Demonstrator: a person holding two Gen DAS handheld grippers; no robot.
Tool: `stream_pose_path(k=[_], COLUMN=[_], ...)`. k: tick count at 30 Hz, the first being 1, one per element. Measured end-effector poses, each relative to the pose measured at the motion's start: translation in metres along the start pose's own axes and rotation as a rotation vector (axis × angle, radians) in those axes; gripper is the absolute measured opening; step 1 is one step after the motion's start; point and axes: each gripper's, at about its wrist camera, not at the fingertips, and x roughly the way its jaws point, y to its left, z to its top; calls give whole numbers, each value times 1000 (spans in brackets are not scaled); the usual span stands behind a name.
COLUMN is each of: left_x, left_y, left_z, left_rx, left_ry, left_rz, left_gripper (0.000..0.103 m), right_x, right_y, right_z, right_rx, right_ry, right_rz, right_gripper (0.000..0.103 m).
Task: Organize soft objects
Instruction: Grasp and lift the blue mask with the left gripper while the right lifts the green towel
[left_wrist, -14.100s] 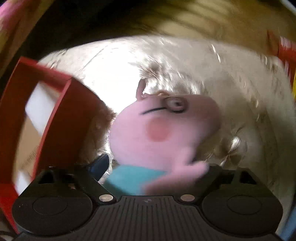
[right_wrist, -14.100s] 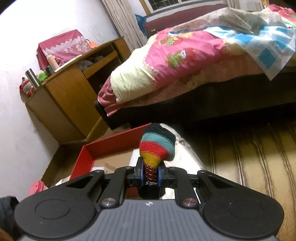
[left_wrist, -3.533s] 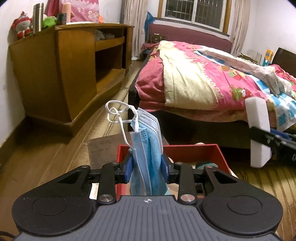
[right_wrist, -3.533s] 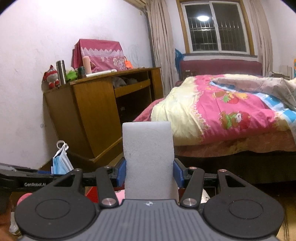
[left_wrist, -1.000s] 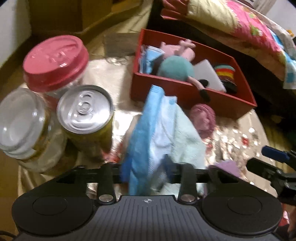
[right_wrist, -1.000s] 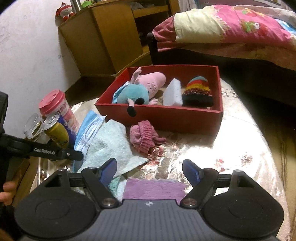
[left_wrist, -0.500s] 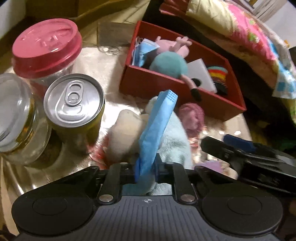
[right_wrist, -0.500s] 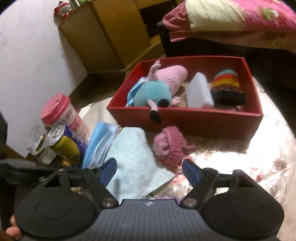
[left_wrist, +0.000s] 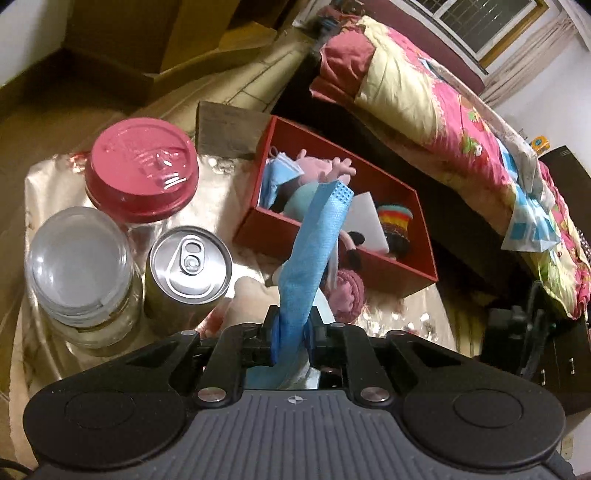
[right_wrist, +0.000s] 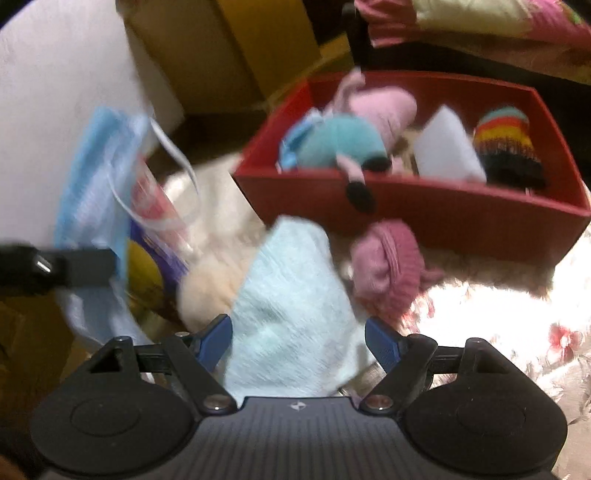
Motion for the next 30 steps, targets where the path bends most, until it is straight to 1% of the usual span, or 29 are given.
stream_pose_path(k=[1, 2, 3, 4, 6, 9, 11, 16, 19, 24, 30], left_x=[1, 2, 3, 3, 3, 2, 1, -1, -3, -8, -10], left_y=[0, 0, 1, 1, 0, 1, 1, 0, -5, -13, -21], left_z=[0, -1, -1, -1, 0, 1, 1, 4, 5, 8, 14], left_rx=[3, 9, 9, 7, 9, 8, 10, 14, 30, 55, 62], left_ry=[4, 9, 11, 13, 11, 4, 1, -10, -25, -58, -92], left_rz=[5, 8, 9, 6, 3, 1, 0, 2, 3, 7, 6], left_gripper=[12, 13, 13, 13, 14, 14, 15, 15, 15, 15, 16], right_x=[4, 5, 4, 0, -8, -10, -15, -44, -64, -92, -114], right_y=[-3, -4, -8, -9, -10, -21, -26, -32, -37, -45, -55], right_z=[-3, -4, -3, -2, -1, -2, -3, 5, 8, 12, 11], right_rx=[10, 31, 59, 77, 65, 129, 155, 189, 203, 216, 216], right_ry=[16, 29, 42, 50, 35, 58, 50, -22, -69, -137, -218], right_rz=[16, 54, 103, 133, 130, 178, 195, 255, 275, 281, 242], right_gripper=[36, 26, 10, 6, 0, 0, 0, 0, 0, 0, 0])
